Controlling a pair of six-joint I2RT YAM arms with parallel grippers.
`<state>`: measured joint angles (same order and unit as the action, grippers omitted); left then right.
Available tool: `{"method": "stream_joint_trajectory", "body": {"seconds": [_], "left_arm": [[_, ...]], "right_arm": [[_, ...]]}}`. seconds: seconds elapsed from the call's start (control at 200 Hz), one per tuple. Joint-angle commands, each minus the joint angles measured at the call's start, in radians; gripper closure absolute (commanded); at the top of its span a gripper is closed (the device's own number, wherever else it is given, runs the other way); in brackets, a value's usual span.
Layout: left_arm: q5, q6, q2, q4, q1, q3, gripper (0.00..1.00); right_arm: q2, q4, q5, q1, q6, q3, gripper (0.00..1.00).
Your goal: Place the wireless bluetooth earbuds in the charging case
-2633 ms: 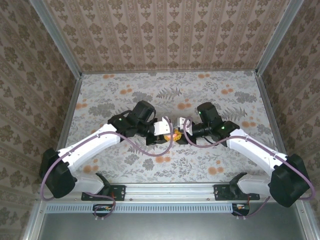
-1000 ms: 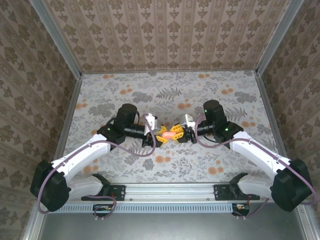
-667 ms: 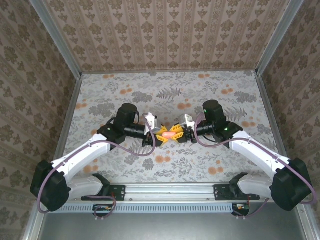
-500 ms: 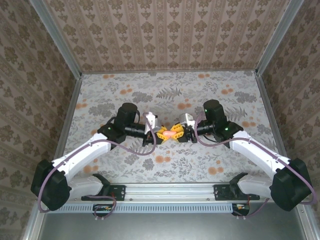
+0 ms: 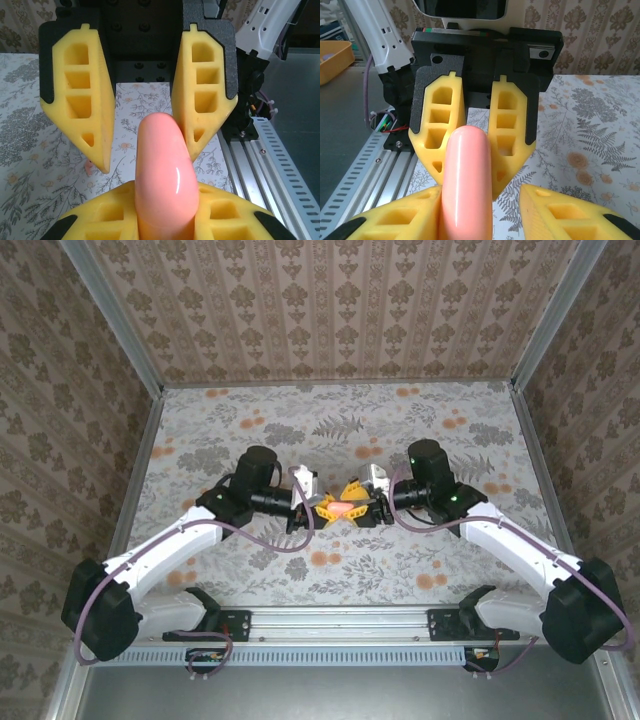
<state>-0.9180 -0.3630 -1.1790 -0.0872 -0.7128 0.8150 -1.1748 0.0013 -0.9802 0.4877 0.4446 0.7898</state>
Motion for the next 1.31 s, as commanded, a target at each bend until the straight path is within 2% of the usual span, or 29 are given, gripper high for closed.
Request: {"method": "stream_joint_trajectory", "body": {"seconds": [0.0, 0.57, 0.71, 1.06, 1.3], "left_arm": [[-0.027, 0.005, 0.005, 0.008, -0.015, -0.008, 0.82], [0.005, 0.055, 0.039, 0.093, -0.013, -0.077, 0.83], [0.053, 0.100, 0.045, 0.151, -0.006, -0.109, 0.83], [0.355, 0.271, 0.117, 0.241, 0.028, -0.221, 0.83], [0.548, 0.401, 0.243, 0.242, 0.098, -0.312, 0.83]], "right_arm": [[0.032, 0.042, 0.014, -0.033, -0.020, 0.025, 0.57], [0.055, 0.045, 0.059, -0.059, -0.055, 0.015, 0.57], [0.056, 0.049, 0.068, -0.060, -0.094, 0.026, 0.55], [0.010, -0.148, 0.238, -0.058, -0.379, 0.159, 0.49], [-0.080, -0.417, 0.495, -0.032, -0.614, 0.296, 0.49]]}}
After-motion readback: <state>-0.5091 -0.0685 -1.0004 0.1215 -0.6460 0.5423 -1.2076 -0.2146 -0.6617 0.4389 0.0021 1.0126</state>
